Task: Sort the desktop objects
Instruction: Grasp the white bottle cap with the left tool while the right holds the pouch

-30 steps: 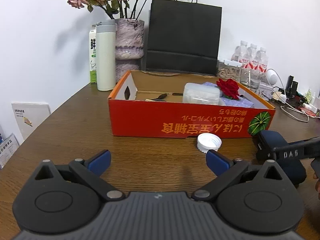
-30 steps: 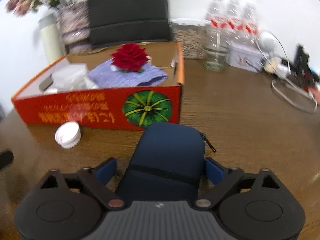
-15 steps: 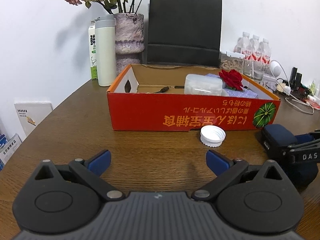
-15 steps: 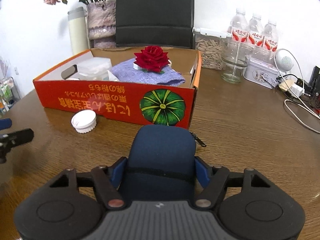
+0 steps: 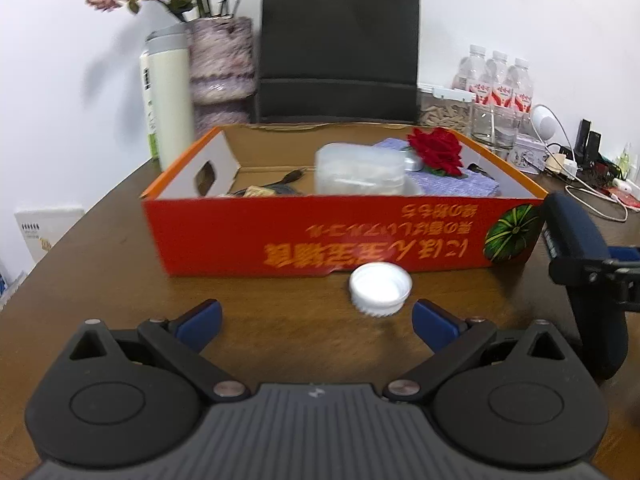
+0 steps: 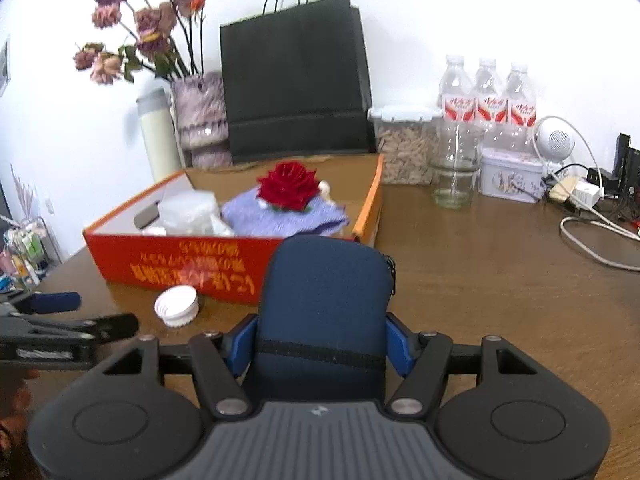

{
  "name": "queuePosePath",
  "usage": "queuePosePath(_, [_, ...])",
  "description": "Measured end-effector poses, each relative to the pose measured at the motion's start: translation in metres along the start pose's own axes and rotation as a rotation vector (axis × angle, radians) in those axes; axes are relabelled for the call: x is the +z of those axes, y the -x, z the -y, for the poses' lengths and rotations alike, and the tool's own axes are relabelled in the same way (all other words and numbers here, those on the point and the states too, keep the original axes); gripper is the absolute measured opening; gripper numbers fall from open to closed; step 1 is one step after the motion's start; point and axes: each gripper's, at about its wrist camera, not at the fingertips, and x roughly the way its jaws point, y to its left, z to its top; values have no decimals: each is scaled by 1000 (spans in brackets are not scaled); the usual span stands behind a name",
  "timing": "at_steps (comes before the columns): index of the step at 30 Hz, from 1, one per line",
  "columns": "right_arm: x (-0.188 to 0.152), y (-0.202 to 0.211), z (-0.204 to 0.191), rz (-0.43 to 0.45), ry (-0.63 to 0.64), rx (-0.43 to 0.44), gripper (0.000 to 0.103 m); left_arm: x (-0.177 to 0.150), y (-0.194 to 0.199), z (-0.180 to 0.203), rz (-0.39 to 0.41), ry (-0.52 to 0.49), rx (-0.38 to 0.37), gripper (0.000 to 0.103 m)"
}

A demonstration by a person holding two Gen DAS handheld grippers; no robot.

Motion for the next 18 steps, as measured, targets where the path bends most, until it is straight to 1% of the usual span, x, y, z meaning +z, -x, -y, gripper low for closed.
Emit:
queuePosePath(3, [3,1,11,13,-6,-7,64,5,-10,13,-2,-15,8,103])
queuePosePath(9, [4,0,29,30,-10,-17,64,13,-27,25,-19,-3,32,103])
queuePosePath(15, [3,1,35,39,-15,-14,64,17,-39,28,-29,24,52,103])
queuePosePath(18, [3,2,34,44,-13,-19,64,17,-42,30,-36,19,55,102])
